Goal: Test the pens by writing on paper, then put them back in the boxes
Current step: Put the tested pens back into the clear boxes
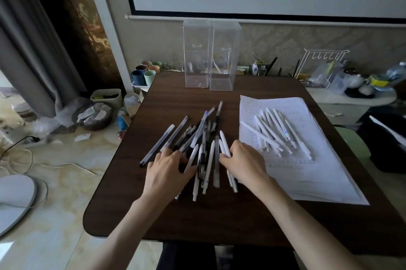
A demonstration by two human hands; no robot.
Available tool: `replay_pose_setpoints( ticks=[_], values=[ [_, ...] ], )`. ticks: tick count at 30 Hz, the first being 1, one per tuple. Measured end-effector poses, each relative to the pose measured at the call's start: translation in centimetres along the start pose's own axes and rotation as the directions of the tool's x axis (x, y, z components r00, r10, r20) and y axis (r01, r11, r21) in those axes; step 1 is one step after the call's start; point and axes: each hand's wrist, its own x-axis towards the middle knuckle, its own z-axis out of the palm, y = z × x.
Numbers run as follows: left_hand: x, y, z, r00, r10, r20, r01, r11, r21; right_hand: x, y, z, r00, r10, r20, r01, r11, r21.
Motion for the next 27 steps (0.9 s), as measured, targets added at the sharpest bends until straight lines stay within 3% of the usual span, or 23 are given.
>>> replay_pose_setpoints(
  ticks=[5,9,11,15,20,25,27],
  values=[
    [0.0,1.3,-0.1,1.0,-0.021,0.019,0.019,0.993,0.116,0.3,-0.3,-0.1,0.999,-0.025,0.025,0.026,0.999,-0.032],
    [0.3,2.4,-0.1,0.997,-0.069,0.038,0.061,0.983,0.171,0.6,0.9,-1.0,0.991,-0.044,0.126,0.01,0.965,0.261],
    [0.5,3.1,-0.2,0.996,-0.075,0.044,0.064,0.975,0.211,0.8,1.6,-2.2,0.993,-0.038,0.109,-0.004,0.933,0.361],
    [0.8,3.8,-0.8,0.986,-0.122,0.112,0.093,0.969,0.23,2.5,4.4,-5.2,0.999,0.025,-0.041,-0.019,0.989,0.143],
    [1.6,4.1,-1.4,0.974,-0.129,0.184,0.077,0.961,0.265,3.4,7.7,-5.8,0.99,0.111,-0.082,-0.111,0.994,0.005],
    [2.3,3.4,-1.8,0.966,-0.138,0.219,0.074,0.958,0.276,1.9,7.3,-4.2,0.956,-0.039,-0.29,0.027,0.999,-0.045],
    [2.5,2.9,-1.7,0.966,-0.149,0.21,0.086,0.956,0.28,0.9,5.6,-3.8,0.944,-0.138,-0.299,0.149,0.989,0.015]
  ],
)
